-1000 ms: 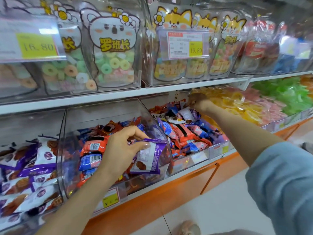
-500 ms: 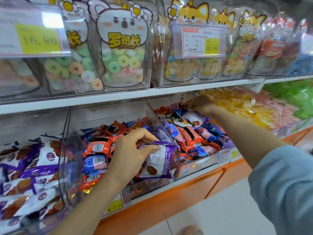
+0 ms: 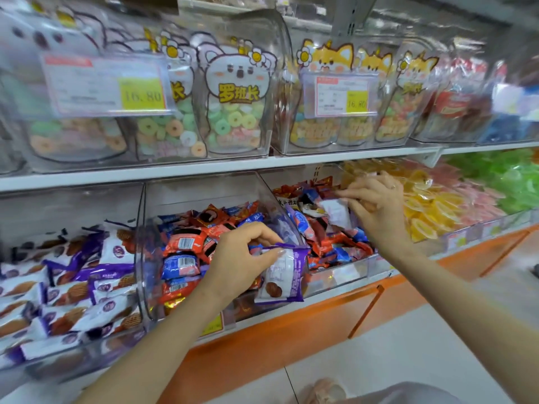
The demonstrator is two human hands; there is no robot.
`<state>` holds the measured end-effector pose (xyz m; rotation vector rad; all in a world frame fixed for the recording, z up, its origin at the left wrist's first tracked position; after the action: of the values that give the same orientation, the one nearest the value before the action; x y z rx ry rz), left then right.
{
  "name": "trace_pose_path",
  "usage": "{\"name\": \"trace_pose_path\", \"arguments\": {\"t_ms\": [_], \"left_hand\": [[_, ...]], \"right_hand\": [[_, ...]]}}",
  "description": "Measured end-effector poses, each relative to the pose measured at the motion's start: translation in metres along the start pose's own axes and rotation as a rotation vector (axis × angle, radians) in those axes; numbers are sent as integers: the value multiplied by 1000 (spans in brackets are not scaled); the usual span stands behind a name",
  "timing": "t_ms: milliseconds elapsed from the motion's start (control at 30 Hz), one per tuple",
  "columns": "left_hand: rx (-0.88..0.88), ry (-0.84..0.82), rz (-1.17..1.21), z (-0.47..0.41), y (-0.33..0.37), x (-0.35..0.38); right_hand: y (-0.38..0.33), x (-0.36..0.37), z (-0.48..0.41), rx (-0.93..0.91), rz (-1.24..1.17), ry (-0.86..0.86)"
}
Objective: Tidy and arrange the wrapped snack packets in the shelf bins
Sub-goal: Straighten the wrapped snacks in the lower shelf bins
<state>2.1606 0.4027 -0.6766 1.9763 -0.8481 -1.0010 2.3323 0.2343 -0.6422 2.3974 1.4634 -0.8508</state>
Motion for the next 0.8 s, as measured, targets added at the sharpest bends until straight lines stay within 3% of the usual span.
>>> {"name": "trace_pose_path", "arguments": {"t_ms": [167,467,633,800], "left_hand": [[-9,16,-36,23,8,-24],[-79,185,-179,108,26,-128],[-143,378,-224,148,16,-197],[-230,630,-282,156,-13,-259]], "right_hand": [[-61,-31,30,101,-300,-10],[-181,-10,37,255,-797,-306],[-258,17,25,268,-958,-315],[-331,74,5,286,-948,-335]]}}
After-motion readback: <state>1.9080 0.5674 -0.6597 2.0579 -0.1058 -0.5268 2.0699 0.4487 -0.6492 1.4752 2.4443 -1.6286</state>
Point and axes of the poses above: each hand's wrist, its own z-axis away from the middle knuckle, its own x-axis out of the palm, y = z × x, the point moved 5 cm from there along -z, towards the middle knuckle, and after that the axes turned 3 degrees about z, right-handed, at the moved point
